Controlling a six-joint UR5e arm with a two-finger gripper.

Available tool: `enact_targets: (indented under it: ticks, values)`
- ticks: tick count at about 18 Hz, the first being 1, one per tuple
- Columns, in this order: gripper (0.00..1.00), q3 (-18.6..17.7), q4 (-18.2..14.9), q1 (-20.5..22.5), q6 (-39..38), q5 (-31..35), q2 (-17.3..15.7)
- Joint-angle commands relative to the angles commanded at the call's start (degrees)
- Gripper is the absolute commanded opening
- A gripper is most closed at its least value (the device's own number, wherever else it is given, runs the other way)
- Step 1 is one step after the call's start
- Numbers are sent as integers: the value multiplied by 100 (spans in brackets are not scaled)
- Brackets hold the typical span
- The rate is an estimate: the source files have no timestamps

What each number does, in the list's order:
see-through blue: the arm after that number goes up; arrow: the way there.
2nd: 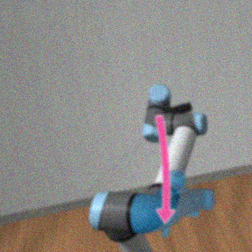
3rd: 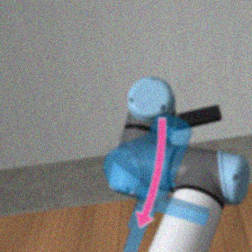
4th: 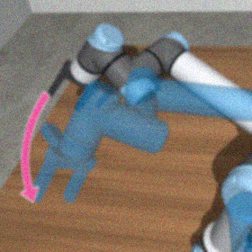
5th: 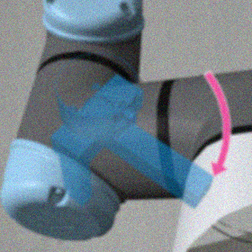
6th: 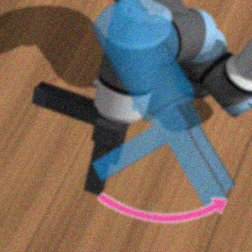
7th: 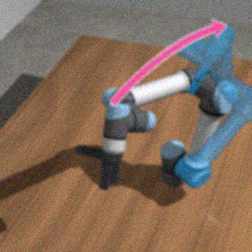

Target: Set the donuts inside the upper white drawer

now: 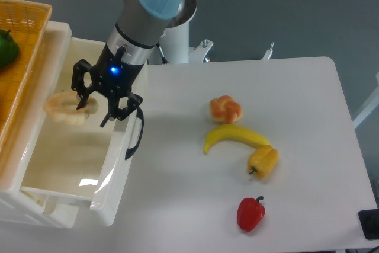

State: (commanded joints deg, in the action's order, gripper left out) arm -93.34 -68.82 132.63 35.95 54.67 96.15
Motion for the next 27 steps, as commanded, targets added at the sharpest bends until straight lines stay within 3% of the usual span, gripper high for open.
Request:
enact_targets:
  ticks: [14,18,21,24,26,27]
  values:
    - [61,53,17,35,0,0,9]
    - [62,123,26,420,9,0,0]
    - [77,255,26,746,192,0,26]
    - [81,307,44,1001,518,0,53]
    - [94,386,53,1142,702,-9,114]
    - [94,430,105,1169,790,-9,210]
